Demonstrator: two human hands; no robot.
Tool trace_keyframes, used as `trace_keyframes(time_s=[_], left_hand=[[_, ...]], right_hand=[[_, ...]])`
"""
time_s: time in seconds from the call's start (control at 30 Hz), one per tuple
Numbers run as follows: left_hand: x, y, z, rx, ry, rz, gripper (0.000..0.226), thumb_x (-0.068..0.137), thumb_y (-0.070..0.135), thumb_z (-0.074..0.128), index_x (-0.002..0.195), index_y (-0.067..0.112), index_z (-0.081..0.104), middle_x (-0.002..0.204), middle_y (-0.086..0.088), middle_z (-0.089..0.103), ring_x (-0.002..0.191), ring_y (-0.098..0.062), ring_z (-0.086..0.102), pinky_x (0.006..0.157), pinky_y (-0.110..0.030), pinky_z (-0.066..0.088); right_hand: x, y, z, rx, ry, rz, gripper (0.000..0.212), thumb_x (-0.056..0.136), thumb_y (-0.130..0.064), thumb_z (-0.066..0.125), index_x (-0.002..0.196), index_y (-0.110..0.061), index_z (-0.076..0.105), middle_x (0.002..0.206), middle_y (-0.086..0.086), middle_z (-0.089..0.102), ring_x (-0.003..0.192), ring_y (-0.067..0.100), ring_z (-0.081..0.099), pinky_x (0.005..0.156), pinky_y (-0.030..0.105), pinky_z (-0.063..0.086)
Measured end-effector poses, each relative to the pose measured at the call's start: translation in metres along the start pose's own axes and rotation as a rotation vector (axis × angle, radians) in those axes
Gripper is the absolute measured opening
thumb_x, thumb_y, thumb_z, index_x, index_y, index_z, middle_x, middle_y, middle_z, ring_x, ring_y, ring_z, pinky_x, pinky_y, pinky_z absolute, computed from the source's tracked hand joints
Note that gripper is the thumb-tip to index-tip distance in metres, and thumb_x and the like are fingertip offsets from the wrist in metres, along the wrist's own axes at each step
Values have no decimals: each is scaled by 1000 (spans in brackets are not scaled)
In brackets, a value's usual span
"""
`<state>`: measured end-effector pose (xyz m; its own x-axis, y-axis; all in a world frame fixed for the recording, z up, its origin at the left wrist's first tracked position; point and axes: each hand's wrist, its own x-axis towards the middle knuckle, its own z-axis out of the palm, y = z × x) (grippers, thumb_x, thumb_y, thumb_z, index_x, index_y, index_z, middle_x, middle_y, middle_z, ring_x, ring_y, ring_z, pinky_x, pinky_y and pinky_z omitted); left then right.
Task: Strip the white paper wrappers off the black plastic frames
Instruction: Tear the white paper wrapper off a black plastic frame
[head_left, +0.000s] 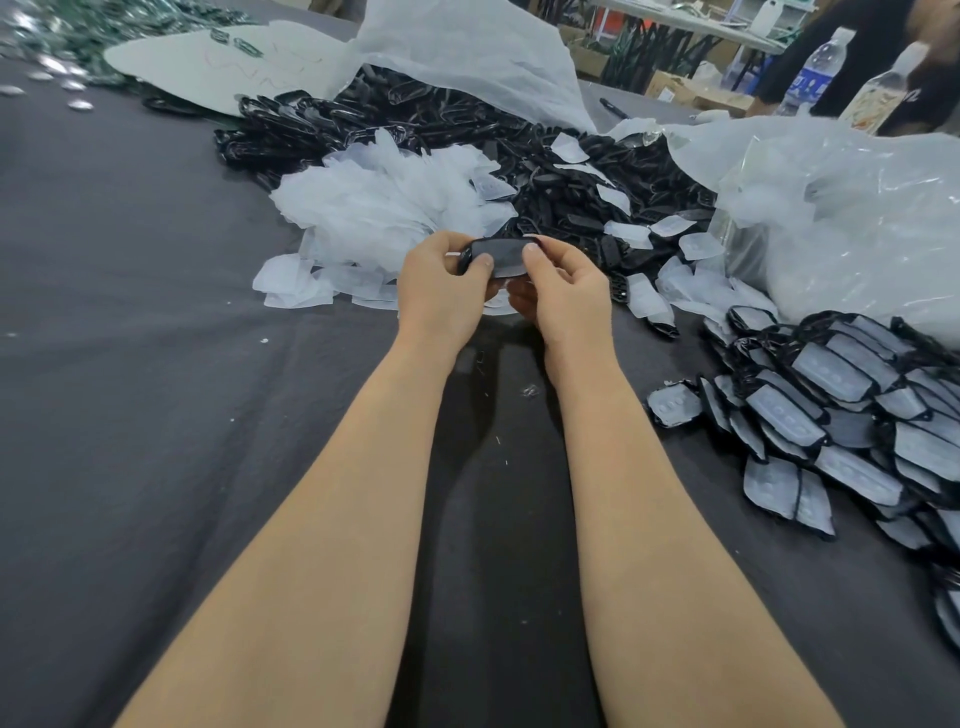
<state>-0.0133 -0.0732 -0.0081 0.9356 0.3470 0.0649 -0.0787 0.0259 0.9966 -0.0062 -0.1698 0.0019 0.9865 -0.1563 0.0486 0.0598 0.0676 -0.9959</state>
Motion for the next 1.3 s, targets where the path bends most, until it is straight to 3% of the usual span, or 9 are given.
trace_keyframes(time_s=[0.17, 0.33, 0.47, 0.57, 0.7, 0.83, 0.97, 1.17, 1.3], left_hand=[[-4, 2, 0, 16, -13, -5, 23, 90, 9, 60, 84, 31, 55, 83, -5, 68, 82, -25, 70, 87, -43, 56], [-6, 3, 1, 49, -45, 9, 18, 93, 6, 54, 104, 21, 53, 89, -12, 68, 72, -17, 70, 81, -34, 58], [-6, 3, 0, 54, -25, 9, 17, 95, 6, 52, 103, 22, 52, 88, -10, 67, 67, -11, 69, 61, -20, 51], [-6, 2, -1, 83, 3, 5, 17, 95, 8, 54, 102, 23, 53, 96, -14, 69, 75, -18, 70, 69, -26, 55], [-8, 4, -1, 77, 9, 8, 16, 93, 11, 58, 105, 20, 55, 96, -15, 68, 85, -24, 70, 84, -36, 57], [-11, 3, 0, 173, -7, 54, 17, 90, 14, 63, 101, 20, 52, 85, -4, 67, 75, -14, 67, 80, -31, 57], [-9, 5, 0, 168, 2, 25, 15, 90, 9, 60, 101, 17, 55, 97, -11, 70, 88, -23, 69, 87, -38, 55], [-11, 4, 3, 138, 7, 25, 20, 93, 6, 53, 110, 18, 52, 95, -12, 67, 89, -29, 68, 87, -42, 55], [-13, 5, 2, 111, 7, 31, 22, 94, 5, 49, 102, 25, 44, 92, -16, 66, 82, -27, 69, 82, -40, 57]], right_hand=[[0, 4, 0, -187, 34, -89, 11, 90, -8, 59, 97, -17, 57, 80, 5, 64, 67, 14, 60, 81, 41, 54], [2, 6, -4, -191, 42, -84, 11, 91, -8, 59, 99, -14, 57, 80, 5, 63, 63, 10, 61, 80, 40, 55], [2, 6, -3, -208, 11, -81, 13, 92, -8, 58, 105, -12, 58, 89, 13, 66, 68, 14, 63, 80, 39, 56], [0, 5, -3, -239, -39, -88, 21, 92, -5, 56, 112, -11, 56, 90, 10, 68, 74, 16, 66, 80, 35, 57], [-2, 5, -2, -281, -8, -111, 18, 92, -6, 57, 105, -17, 52, 82, 4, 66, 69, 12, 64, 85, 41, 56], [-2, 4, 0, -296, 38, -106, 26, 91, -7, 58, 117, -5, 55, 95, 17, 69, 80, 22, 67, 87, 45, 55], [-6, 4, 3, -365, -8, -126, 19, 88, -10, 63, 104, -15, 55, 93, 12, 69, 91, 28, 67, 89, 48, 52], [-5, 4, 0, -379, -11, -133, 19, 91, -5, 55, 108, -8, 64, 92, 12, 72, 90, 28, 69, 89, 49, 53], [-6, 0, 0, -360, -4, -122, 24, 92, -5, 52, 111, -10, 66, 92, 12, 72, 86, 27, 70, 86, 47, 55]])
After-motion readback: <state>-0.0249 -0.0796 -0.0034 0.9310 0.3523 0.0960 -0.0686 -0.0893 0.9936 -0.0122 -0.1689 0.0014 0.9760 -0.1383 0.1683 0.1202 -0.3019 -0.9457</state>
